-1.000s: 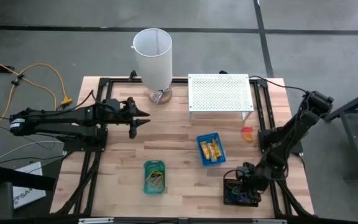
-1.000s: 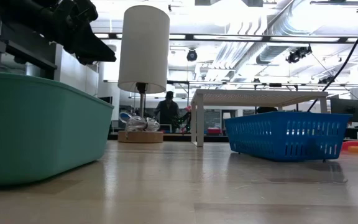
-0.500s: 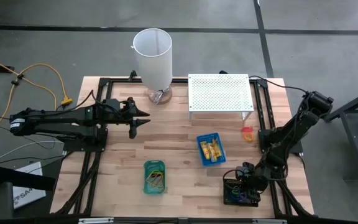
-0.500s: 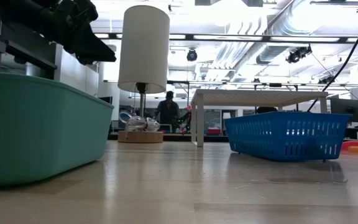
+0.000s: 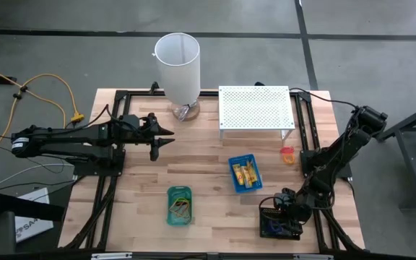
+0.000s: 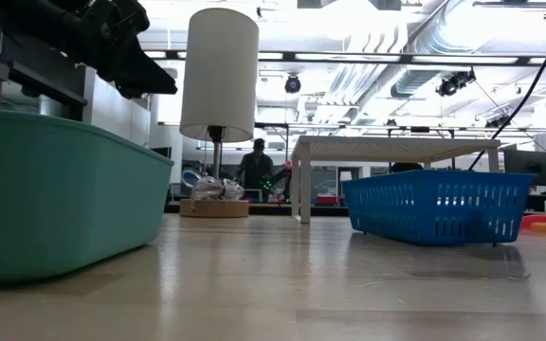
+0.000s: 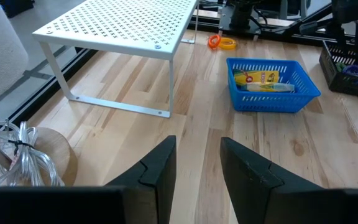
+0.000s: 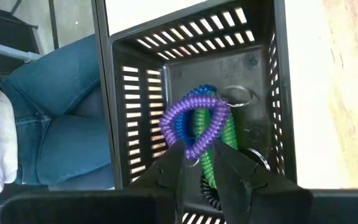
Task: Pick & Place Office Desk Supplies
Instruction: Put the yellow spring rubber band into the black bin
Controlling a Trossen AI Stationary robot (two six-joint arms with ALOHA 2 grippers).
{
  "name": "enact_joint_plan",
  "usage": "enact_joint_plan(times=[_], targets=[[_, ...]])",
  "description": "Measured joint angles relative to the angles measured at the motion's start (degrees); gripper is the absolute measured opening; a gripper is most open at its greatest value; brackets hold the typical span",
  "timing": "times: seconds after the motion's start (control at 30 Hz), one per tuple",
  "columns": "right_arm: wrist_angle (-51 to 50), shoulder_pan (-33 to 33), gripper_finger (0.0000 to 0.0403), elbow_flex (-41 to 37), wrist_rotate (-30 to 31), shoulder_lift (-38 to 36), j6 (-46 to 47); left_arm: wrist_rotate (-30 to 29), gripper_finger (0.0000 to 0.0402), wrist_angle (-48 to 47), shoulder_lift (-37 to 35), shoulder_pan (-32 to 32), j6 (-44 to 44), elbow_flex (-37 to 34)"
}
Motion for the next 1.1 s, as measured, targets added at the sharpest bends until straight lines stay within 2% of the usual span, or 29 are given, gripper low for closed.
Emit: enact_joint_plan(times=[0.33, 0.43, 0.57, 0.83, 1.1], targets=[[0.15, -0.03, 0.0066, 0.00, -0.07, -0.02, -0.22, -0.01, 0.0119, 0.00, 0.00, -0.01, -0.01, -0.01], [1.94, -0.82, 0.0066, -0.02, -0.82, -0.24, -2.85, 0.00, 0.0119, 0.01, -0.01, -0.02, 0.00, 0.00], [3.37, -3.24, 0.0066, -0.04, -2.20, -2.89, -7.51, -0.02, 0.0119, -0.01, 0.00, -0.02, 0.00, -0.01], [-2.17, -9.94, 0.0066, -0.04, -2.30, -7.90, -13.53, 0.00, 0.0119, 0.01, 0.00, -0.02, 0.00, -0.02], [-6.72, -14.57, 0.0066, -0.04, -3.89, -8.72, -16.24, 0.00, 0.0119, -0.01, -0.02, -0.02, 0.00, -0.02]])
